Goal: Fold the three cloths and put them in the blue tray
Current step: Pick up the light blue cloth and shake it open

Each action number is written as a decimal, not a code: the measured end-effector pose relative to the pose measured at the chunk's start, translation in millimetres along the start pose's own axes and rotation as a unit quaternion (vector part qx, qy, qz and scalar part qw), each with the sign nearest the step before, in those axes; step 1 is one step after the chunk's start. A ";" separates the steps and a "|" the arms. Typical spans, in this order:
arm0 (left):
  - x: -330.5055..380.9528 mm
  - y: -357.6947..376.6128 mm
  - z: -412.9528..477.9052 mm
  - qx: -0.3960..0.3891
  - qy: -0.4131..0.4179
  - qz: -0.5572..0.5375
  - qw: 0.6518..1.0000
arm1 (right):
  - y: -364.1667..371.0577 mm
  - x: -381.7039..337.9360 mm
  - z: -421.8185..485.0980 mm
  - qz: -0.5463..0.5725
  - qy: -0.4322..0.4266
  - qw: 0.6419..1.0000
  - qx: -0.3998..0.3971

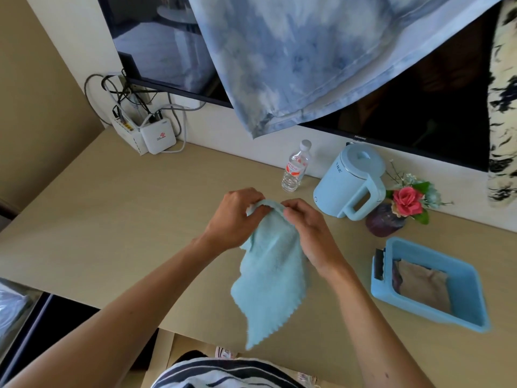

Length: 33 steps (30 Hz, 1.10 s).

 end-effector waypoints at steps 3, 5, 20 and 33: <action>-3.5 0.8 1.6 -0.015 -0.015 -0.020 1.000 | -0.6 3.7 1.9 -0.065 0.009 0.998 -0.023; -2.2 -0.6 2.4 -0.022 -0.004 -0.021 1.000 | -9.4 -1.0 3.4 -0.101 -0.013 0.995 0.007; -19.8 -25.8 6.5 -0.039 0.009 0.111 0.993 | -66.7 -26.3 0.8 -0.231 -0.102 0.962 0.105; -66.0 -26.7 19.3 -0.071 -0.010 0.176 0.982 | -127.1 12.6 14.2 -0.320 -0.033 0.931 0.171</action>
Point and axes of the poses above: each hand's wrist, its own z-axis towards the middle knuckle, its own y-axis out of the palm, x = y × z, the point moved 10 cm from there along z, towards the middle knuckle, and after that the axes turned 9 degrees about y, right-handed, at the moved point
